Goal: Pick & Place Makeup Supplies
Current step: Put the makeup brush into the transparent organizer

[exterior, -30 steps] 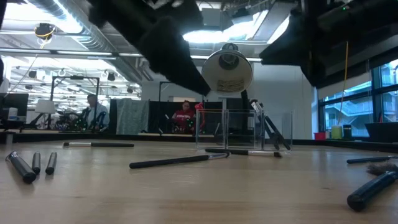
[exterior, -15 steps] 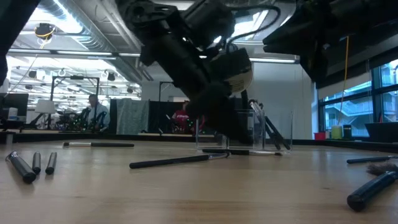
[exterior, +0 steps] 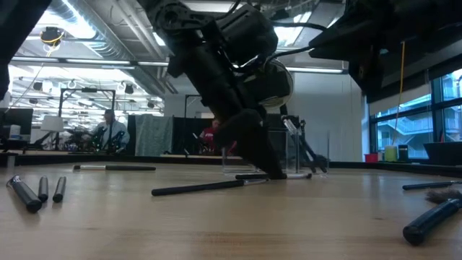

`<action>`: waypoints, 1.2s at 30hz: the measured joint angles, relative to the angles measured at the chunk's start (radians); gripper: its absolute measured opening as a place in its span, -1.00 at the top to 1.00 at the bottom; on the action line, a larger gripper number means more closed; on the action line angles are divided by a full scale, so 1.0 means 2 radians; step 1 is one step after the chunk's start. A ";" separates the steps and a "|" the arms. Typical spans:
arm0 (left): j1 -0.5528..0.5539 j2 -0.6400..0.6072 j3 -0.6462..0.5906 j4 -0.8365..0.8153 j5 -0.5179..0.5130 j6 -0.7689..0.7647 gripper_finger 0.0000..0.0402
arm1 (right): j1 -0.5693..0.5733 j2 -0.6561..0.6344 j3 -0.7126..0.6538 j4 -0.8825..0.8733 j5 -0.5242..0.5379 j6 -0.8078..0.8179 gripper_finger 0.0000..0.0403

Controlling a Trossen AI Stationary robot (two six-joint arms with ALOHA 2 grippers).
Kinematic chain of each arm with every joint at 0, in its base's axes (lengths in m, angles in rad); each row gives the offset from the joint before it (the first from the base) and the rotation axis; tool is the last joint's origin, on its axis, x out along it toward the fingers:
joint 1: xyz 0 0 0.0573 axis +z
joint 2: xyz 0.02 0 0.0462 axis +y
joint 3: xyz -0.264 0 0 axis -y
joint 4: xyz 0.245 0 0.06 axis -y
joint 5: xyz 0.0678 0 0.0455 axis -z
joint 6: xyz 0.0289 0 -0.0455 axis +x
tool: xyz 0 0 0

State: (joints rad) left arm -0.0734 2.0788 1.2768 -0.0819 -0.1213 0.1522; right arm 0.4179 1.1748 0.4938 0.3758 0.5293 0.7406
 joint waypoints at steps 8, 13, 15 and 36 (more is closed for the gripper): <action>-0.003 -0.002 0.001 -0.037 -0.024 -0.021 0.32 | 0.000 0.000 0.000 0.000 0.000 0.002 0.71; -0.003 -0.003 0.002 -0.051 -0.021 -0.028 0.44 | 0.000 0.000 0.000 0.000 0.000 0.004 0.71; -0.006 -0.003 0.002 -0.058 -0.020 -0.033 0.50 | 0.000 0.000 0.000 0.000 -0.003 0.004 0.71; -0.020 -0.010 0.000 -0.092 0.000 -0.036 0.87 | 0.000 0.000 0.000 0.001 -0.004 0.007 0.71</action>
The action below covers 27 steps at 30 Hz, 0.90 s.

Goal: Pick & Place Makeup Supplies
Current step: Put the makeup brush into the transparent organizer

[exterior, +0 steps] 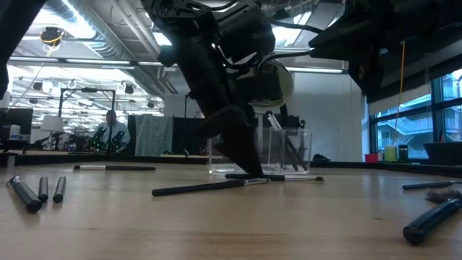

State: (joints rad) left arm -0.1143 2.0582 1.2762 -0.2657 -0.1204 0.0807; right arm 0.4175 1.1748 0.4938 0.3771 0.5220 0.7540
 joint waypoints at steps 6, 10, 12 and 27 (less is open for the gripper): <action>-0.001 -0.022 -0.003 -0.027 0.011 0.001 0.87 | 0.000 0.000 0.000 0.002 0.000 -0.001 0.71; -0.002 -0.049 -0.003 -0.025 0.010 0.001 0.87 | 0.000 0.000 0.000 0.005 0.000 -0.002 0.71; -0.002 -0.064 -0.002 -0.022 0.008 0.001 0.87 | 0.000 0.000 0.000 0.006 0.000 -0.003 0.71; -0.017 -0.159 -0.031 -0.018 -0.114 -0.077 0.87 | 0.024 -0.018 -0.034 0.052 0.094 -0.033 0.53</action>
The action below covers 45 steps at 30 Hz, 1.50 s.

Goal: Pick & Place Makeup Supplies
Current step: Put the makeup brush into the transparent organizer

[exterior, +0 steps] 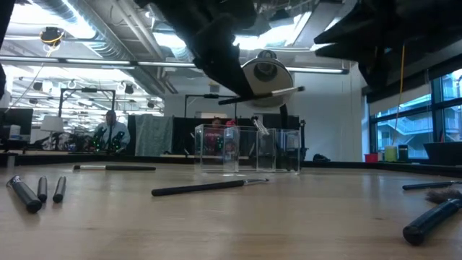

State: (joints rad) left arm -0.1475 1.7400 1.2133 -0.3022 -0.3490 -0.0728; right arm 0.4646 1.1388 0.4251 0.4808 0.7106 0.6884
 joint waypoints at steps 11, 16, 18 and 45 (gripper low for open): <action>-0.021 -0.012 -0.078 0.219 -0.092 -0.051 0.87 | 0.008 0.193 -0.041 0.372 0.027 -0.035 0.13; -0.020 -0.012 -0.086 0.247 -0.076 -0.061 0.87 | -0.005 0.260 0.007 0.397 0.027 -0.050 0.09; -0.020 -0.012 -0.086 0.249 -0.072 -0.062 0.87 | -0.010 0.271 0.016 0.404 0.045 -0.061 0.09; -0.021 -0.012 -0.086 0.257 -0.009 -0.058 0.88 | -0.033 0.273 0.019 0.428 0.108 -0.089 0.46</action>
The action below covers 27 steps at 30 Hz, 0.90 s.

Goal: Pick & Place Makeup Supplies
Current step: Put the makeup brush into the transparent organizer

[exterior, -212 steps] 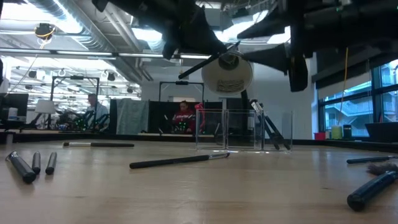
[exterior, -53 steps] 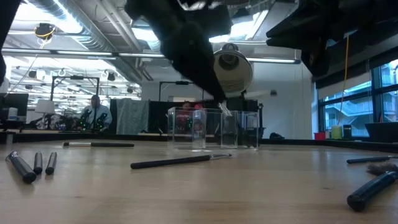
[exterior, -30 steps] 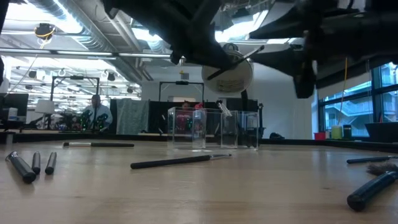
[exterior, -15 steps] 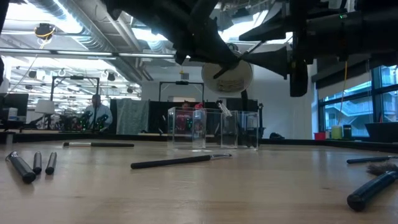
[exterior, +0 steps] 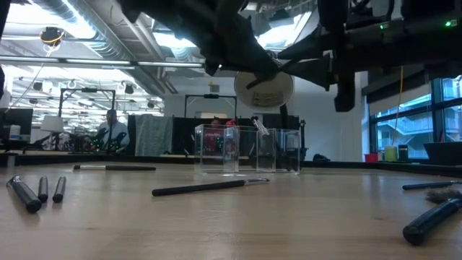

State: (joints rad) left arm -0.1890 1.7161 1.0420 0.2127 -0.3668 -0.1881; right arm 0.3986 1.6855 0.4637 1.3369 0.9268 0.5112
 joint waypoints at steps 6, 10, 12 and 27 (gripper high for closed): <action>0.000 0.000 0.000 0.000 0.000 -0.001 0.88 | -0.002 0.000 0.000 -0.001 -0.009 0.000 0.56; 0.000 0.000 0.000 0.000 -0.003 -0.001 0.88 | -0.002 0.000 0.000 -0.001 -0.010 -0.005 0.65; 0.000 0.000 0.000 0.000 -0.004 -0.001 0.88 | -0.002 0.000 0.000 -0.001 -0.012 -0.012 0.70; 0.005 0.000 0.000 -0.101 -0.062 -0.011 0.37 | -0.104 -0.121 0.027 -0.304 -0.099 -0.035 0.80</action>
State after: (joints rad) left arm -0.1793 1.7161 1.0424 0.0110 -0.4910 -0.2099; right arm 0.1898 1.4439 0.5171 0.7287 0.7279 0.4420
